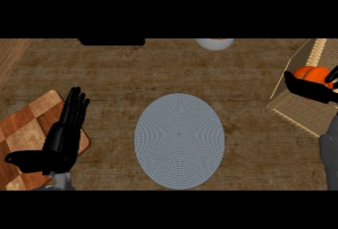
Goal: Pick the squash from the placemat and place it in the basket
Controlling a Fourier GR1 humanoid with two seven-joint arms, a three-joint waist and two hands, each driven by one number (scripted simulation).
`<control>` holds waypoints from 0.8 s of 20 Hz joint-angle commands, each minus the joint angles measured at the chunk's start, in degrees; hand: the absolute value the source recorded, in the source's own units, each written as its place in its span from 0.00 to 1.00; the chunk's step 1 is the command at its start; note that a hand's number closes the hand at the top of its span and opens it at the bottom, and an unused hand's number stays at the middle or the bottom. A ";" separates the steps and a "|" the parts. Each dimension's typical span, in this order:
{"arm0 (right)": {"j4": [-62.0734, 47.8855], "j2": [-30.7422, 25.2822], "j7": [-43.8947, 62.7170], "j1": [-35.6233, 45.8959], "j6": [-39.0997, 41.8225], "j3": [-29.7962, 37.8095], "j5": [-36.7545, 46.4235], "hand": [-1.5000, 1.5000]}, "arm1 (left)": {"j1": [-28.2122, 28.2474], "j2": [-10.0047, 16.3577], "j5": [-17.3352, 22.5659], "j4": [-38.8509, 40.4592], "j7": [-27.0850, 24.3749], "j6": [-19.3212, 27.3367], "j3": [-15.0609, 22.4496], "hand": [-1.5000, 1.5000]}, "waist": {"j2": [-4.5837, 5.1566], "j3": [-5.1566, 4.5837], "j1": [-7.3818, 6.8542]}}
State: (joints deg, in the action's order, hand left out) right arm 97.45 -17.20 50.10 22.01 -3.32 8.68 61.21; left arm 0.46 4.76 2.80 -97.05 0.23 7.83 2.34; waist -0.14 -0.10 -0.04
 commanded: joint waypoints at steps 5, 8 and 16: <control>-7.48 -5.75 -8.25 -2.79 0.52 6.75 -5.20 1.00 | 0.86 -0.46 -1.29 -2.71 2.33 0.90 0.31 0.50 | 0.12 0.12 -0.15; -11.11 -3.69 -10.44 -4.07 -3.28 5.29 -3.78 1.00 | 1.03 -0.45 0.22 -0.21 -0.54 -1.09 -0.63 0.50 | 0.20 0.11 -0.20; -19.04 -5.04 -16.44 -3.87 -7.30 9.08 -7.49 1.00 | -0.52 -0.54 -0.61 1.26 -0.30 -0.74 -1.22 0.50 | 0.29 0.11 -0.28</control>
State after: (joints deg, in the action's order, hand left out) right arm 85.24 -20.66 36.28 19.26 -10.40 15.55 54.91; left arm -0.80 4.44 2.17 -97.03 1.49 7.44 1.34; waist -0.74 -0.99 -0.38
